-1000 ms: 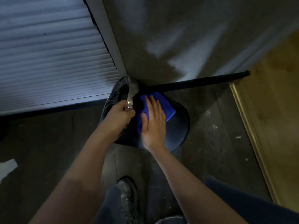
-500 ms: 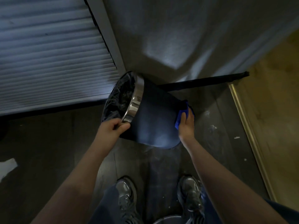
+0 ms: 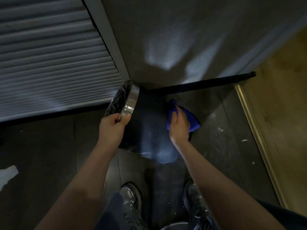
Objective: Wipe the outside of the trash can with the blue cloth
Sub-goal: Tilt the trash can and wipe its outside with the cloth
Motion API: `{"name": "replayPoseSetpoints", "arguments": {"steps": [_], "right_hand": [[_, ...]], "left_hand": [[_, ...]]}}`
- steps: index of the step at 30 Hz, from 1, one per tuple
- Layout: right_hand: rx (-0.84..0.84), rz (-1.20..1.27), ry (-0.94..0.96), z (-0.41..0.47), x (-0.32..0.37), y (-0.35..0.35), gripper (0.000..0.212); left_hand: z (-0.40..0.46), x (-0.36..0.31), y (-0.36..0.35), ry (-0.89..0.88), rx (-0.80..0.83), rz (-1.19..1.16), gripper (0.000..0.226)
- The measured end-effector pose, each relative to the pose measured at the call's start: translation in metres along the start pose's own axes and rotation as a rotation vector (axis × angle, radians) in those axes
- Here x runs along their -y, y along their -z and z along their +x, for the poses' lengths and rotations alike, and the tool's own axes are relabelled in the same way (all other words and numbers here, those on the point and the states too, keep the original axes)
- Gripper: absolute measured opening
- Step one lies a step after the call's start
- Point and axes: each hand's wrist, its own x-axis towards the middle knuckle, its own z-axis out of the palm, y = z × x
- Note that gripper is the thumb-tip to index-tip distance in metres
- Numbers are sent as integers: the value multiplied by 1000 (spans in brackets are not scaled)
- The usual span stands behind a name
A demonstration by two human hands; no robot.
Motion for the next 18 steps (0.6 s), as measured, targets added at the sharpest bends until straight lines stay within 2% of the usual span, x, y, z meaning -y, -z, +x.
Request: {"name": "replayPoseSetpoints", "arguments": {"steps": [3, 6, 8, 11, 13, 18], "right_hand": [[-32, -100, 259, -14, 61, -25, 41], [40, 3, 404, -28, 106, -44, 44], [124, 30, 493, -34, 104, -44, 44], [174, -111, 630, -34, 60, -32, 44], [155, -187, 575, -32, 22, -21, 45], [-3, -57, 144, -16, -32, 3, 43]], "left_hand": [[1, -1, -3, -26, -43, 19, 32], [1, -2, -3, -38, -46, -14, 41], [1, 0, 0, -19, -39, -51, 39], [1, 2, 3, 23, -35, -151, 25], [2, 4, 7, 63, -33, -185, 20], [4, 4, 2, 84, -44, -163, 25]]}}
